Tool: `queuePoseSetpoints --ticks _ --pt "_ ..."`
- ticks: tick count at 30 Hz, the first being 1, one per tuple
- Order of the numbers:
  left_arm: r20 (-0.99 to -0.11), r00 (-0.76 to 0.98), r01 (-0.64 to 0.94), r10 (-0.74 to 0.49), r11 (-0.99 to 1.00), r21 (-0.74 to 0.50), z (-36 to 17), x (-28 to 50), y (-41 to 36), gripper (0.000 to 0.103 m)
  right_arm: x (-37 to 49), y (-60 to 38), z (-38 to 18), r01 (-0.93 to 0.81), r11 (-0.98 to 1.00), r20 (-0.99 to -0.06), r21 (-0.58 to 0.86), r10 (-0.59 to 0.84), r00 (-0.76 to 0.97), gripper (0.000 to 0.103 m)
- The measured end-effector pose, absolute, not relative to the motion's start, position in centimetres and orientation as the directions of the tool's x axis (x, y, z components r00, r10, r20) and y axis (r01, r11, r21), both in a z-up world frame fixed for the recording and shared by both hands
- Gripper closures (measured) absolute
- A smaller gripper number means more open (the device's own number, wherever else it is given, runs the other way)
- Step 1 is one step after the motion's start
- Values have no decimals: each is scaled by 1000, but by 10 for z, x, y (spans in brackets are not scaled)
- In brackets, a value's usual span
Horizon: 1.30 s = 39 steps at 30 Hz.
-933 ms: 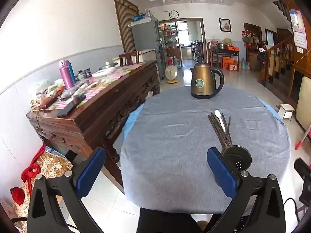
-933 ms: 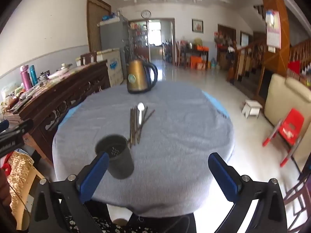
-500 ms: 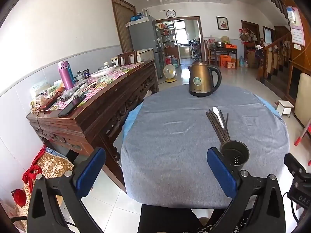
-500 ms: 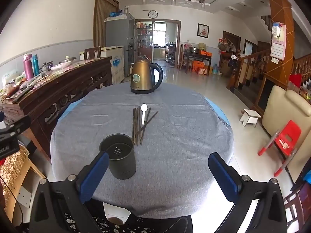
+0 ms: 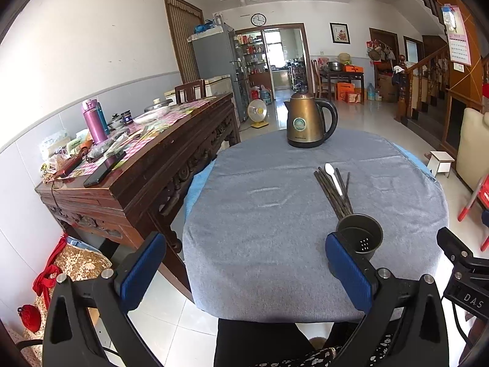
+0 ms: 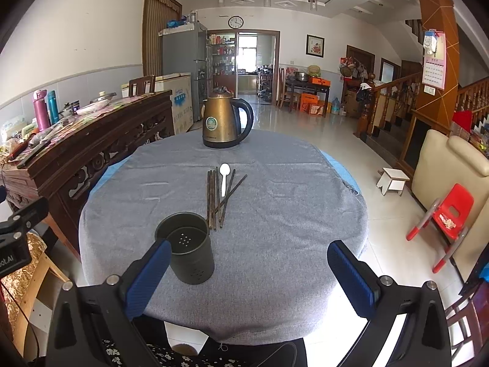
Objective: Organize utensils
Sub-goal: 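Move both tools toward the dark chopsticks beside the black holder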
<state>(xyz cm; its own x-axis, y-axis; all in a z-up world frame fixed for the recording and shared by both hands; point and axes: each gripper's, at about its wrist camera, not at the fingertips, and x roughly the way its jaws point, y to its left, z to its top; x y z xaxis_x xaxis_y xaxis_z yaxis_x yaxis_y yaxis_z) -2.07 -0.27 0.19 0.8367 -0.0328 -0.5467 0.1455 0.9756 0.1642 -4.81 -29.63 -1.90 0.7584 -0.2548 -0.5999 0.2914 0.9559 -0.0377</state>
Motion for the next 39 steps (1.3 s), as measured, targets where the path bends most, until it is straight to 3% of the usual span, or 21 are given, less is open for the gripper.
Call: queuePoseSetpoints --ticks 39 --pt "-623 778 199 -80 972 124 -11 -12 -10 0 -45 -290 -20 325 941 -600 -91 -312 736 0"
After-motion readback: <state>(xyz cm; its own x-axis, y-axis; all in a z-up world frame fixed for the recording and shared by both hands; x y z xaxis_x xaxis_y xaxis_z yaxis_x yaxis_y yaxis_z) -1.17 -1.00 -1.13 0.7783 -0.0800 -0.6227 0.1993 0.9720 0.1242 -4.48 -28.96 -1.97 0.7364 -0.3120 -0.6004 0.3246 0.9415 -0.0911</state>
